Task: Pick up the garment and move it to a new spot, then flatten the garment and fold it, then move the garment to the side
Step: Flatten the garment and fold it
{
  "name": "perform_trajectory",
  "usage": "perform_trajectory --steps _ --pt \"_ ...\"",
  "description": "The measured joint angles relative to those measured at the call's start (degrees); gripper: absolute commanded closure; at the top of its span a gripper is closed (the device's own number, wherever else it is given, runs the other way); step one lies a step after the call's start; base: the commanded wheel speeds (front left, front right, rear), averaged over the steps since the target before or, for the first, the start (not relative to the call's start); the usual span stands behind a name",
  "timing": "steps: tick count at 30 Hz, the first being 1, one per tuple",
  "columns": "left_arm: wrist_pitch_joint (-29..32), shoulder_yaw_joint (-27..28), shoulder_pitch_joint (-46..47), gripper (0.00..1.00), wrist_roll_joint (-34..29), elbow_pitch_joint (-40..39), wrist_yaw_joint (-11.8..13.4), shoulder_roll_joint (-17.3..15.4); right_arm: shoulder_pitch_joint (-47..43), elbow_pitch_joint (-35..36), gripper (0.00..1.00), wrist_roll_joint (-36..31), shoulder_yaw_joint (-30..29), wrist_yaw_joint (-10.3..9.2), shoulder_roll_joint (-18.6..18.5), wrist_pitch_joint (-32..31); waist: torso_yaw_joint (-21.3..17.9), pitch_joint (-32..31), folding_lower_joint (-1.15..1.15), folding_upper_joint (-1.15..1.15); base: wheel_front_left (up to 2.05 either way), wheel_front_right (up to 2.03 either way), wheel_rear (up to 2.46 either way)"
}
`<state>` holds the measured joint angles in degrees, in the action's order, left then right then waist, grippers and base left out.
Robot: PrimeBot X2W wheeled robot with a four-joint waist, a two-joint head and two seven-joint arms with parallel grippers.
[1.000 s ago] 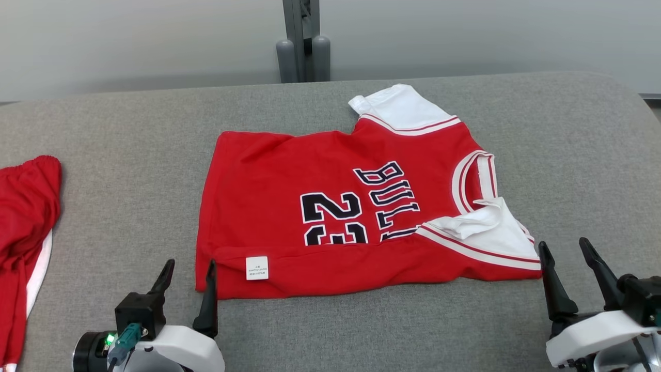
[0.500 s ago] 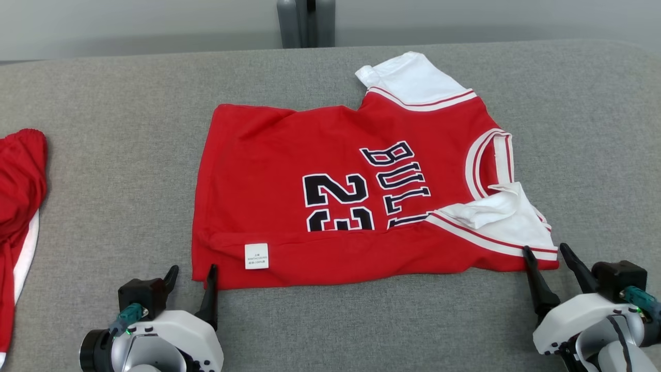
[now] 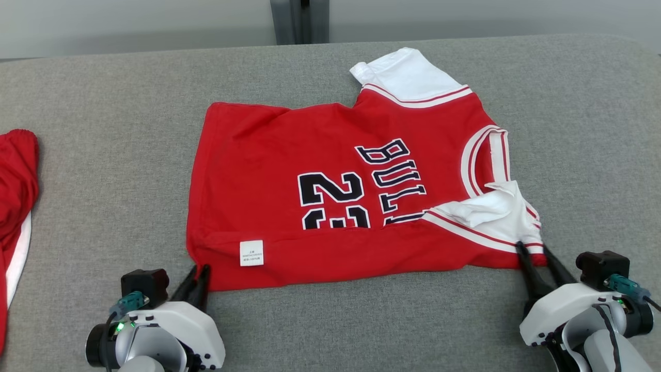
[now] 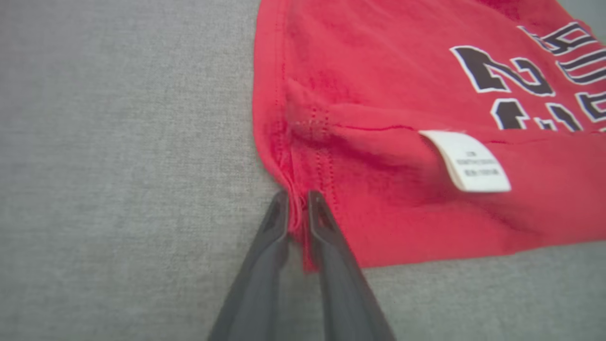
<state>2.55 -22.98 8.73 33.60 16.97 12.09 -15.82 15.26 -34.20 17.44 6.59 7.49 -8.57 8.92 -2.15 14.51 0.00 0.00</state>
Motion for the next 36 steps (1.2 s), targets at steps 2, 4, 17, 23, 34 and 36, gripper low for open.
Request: perform_trajectory --steps 2,4,17,23,34,36 --pt "0.44 -0.26 -0.01 1.0 0.41 -0.46 -0.51 0.09 0.17 0.07 1.0 0.87 0.58 0.05 0.08 -0.07 -0.06 -0.09 0.0 0.0 0.0 0.0 0.0" --pt "0.13 -0.08 -0.14 1.0 0.81 -1.11 -0.53 0.01 0.12 0.21 1.0 1.57 0.58 0.07 0.0 0.13 -0.01 -0.31 0.0 0.0 0.0 0.0 0.0" --pt "4.27 1.29 -9.66 1.0 2.78 -16.11 1.99 -4.65 -13.06 14.16 1.0 4.79 -5.38 0.03 0.88 -3.54 1.67 -3.2 0.0 0.0 0.0 0.0 0.0" --pt "6.5 1.31 -15.77 1.0 4.11 -21.78 4.66 -5.16 -21.82 21.87 1.0 4.59 -9.4 0.02 4.26 -6.84 1.91 -3.92 0.0 0.0 0.0 0.0 0.0" --pt "6.43 1.82 -18.35 0.36 5.32 -21.87 5.67 -5.03 -26.61 26.54 0.0 3.31 -11.73 0.01 5.71 -10.11 2.31 -5.47 0.0 0.0 0.0 0.0 0.0" --pt "6.54 1.87 -17.5 0.0 5.27 -21.18 5.6 -5.26 -26.6 27.49 0.0 3.1 -12.57 0.0 5.7 -10.06 2.2 -5.73 0.0 0.0 0.0 0.0 0.0"
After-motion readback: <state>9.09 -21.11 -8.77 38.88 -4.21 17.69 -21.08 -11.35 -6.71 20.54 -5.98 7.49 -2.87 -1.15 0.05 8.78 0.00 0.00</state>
